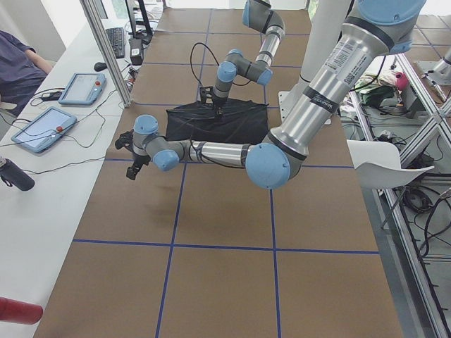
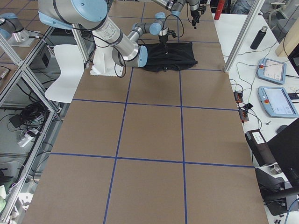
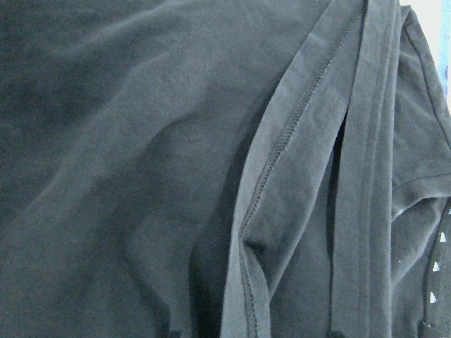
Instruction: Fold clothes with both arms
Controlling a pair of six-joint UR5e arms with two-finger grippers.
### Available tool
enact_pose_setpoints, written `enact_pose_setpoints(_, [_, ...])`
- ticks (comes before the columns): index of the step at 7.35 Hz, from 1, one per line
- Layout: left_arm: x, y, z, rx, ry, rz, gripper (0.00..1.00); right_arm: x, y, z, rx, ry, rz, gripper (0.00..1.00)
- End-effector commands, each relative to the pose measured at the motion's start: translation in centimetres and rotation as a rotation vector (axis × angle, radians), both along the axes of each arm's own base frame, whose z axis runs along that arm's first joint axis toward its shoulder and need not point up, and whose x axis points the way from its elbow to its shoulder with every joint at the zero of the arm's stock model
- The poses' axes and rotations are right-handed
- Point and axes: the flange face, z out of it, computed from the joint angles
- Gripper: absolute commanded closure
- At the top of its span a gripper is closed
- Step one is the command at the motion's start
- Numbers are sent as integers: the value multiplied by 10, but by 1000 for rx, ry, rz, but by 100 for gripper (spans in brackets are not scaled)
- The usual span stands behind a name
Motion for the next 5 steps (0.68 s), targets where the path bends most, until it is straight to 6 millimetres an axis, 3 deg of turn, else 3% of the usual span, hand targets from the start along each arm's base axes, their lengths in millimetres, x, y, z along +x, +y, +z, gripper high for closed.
enact_pose_setpoints(1, [0, 0, 0, 1, 0, 1, 0, -4, -2, 4, 17, 24, -29, 45])
enact_pose_setpoints(5, [-1, 1, 4, -3, -2, 1, 0, -4, -2, 4, 20, 26, -37, 96])
